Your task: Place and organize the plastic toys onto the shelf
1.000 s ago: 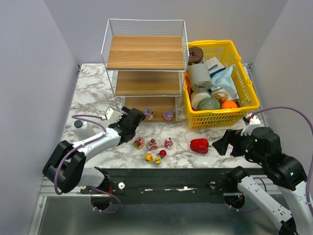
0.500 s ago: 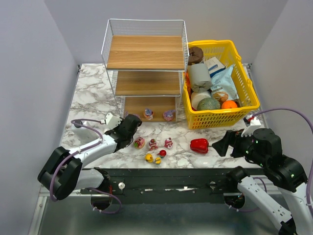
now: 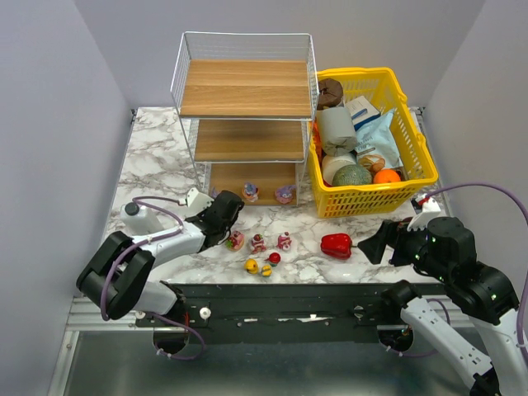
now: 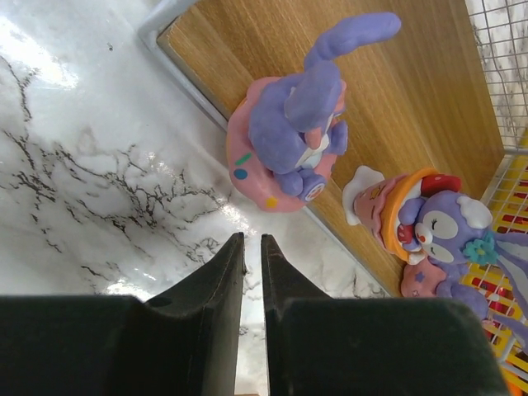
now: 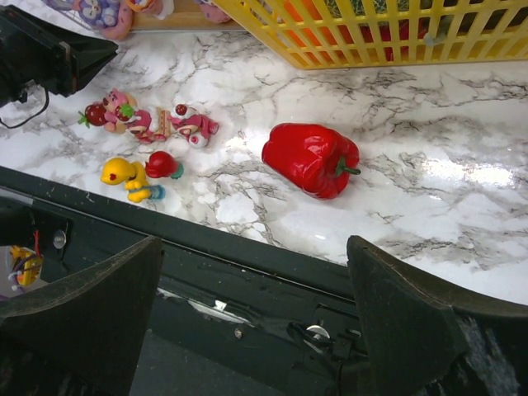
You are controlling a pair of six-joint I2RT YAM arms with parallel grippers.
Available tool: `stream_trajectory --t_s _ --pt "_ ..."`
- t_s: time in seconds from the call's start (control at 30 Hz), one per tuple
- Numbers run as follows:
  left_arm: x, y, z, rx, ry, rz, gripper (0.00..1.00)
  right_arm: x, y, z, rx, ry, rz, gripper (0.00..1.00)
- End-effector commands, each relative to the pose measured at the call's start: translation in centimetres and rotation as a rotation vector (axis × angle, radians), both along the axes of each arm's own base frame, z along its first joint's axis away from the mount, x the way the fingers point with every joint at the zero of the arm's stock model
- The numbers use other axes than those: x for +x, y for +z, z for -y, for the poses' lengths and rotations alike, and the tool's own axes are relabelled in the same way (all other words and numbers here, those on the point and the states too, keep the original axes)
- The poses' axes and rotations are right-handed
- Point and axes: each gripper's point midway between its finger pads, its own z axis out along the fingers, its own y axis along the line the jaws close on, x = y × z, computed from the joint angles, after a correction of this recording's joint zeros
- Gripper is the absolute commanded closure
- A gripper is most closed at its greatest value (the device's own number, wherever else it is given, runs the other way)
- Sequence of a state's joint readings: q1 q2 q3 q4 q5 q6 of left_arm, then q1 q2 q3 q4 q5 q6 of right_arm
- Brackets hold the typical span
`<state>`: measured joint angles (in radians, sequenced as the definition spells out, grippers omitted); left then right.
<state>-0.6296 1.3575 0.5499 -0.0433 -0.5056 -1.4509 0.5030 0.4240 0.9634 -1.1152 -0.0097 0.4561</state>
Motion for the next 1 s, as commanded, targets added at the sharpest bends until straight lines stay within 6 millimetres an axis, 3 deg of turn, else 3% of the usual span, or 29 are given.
stream_trajectory --t_s 0.0,0.53,0.97 --pt "1.6 1.3 0.6 -0.026 0.006 0.040 0.78 -0.1 0.2 -0.1 0.010 0.006 0.011 0.01" --pt "2.4 0.4 -1.2 -0.007 0.057 0.020 0.79 0.0 0.0 -0.1 0.008 0.000 0.007 0.01" --pt "2.6 0.9 -3.0 0.011 0.103 0.032 0.80 -0.4 -0.2 0.1 0.015 -0.007 -0.002 0.01"
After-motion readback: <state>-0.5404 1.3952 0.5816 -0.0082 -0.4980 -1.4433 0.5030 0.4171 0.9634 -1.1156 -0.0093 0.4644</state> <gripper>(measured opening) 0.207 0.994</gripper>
